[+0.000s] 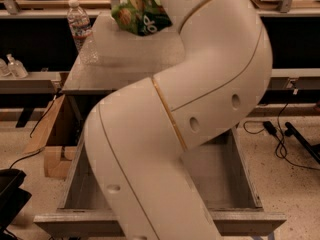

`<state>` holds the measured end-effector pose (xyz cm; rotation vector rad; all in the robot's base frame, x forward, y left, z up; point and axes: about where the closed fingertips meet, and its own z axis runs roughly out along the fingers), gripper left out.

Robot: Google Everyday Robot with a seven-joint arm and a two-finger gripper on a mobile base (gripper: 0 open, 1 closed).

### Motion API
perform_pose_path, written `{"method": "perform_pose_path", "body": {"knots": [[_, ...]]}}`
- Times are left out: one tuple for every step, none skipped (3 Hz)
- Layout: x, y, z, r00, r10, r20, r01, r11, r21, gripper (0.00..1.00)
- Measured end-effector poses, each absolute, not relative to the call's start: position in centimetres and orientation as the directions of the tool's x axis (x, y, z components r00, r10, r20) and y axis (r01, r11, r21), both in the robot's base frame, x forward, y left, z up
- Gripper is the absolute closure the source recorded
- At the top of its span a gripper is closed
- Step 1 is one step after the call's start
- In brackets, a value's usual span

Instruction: Place green rice chip bag into top drawer

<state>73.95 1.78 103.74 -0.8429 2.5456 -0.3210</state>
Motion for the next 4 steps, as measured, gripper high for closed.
{"method": "perform_pose_path", "body": {"knots": [[71.4,2.4,106.0,-0.775,-0.510,-0.374,-0.427,0.858,-0.285,1.00],[69.5,2.1,105.6,-0.822,-0.445,-0.355,-0.387,0.894,-0.224,1.00],[70.3,2.2,105.3,-0.816,-0.440,-0.374,-0.382,0.897,-0.221,1.00],[71.1,2.1,104.7,-0.809,-0.437,-0.393,-0.385,0.900,-0.206,1.00]]}}
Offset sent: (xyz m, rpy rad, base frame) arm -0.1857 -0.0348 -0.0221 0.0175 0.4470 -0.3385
